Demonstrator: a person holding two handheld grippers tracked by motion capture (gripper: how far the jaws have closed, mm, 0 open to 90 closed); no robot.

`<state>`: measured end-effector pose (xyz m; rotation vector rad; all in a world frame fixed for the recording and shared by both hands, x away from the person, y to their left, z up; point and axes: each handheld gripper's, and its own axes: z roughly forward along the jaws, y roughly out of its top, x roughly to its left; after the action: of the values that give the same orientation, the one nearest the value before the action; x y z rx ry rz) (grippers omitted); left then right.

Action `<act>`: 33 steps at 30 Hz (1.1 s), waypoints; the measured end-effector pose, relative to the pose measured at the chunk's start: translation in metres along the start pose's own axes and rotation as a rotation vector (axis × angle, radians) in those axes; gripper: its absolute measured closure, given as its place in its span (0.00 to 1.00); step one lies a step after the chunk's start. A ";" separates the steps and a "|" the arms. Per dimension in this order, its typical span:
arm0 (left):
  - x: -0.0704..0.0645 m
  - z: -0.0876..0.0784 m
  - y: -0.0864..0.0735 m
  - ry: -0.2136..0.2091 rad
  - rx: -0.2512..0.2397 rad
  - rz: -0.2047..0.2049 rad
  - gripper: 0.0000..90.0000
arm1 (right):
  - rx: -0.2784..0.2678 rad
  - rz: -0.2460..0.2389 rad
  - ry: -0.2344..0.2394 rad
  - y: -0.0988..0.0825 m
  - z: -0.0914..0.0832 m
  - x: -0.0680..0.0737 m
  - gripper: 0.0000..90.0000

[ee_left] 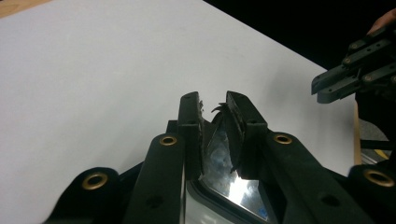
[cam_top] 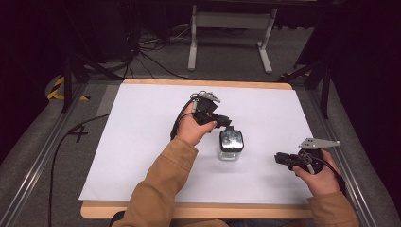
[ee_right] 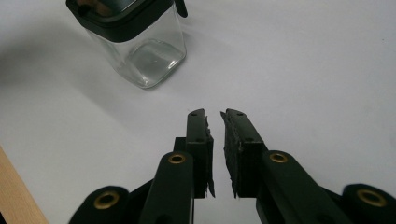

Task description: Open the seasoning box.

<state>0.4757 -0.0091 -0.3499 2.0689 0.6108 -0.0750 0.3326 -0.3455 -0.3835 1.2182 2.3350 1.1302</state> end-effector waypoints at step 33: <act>0.013 0.029 0.003 -0.001 0.072 -0.029 0.97 | 0.009 -0.004 -0.010 -0.013 -0.003 0.007 0.88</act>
<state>0.4938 -0.0292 -0.3675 2.1299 0.6458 -0.1160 0.3197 -0.3460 -0.3909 1.2190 2.3367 1.1103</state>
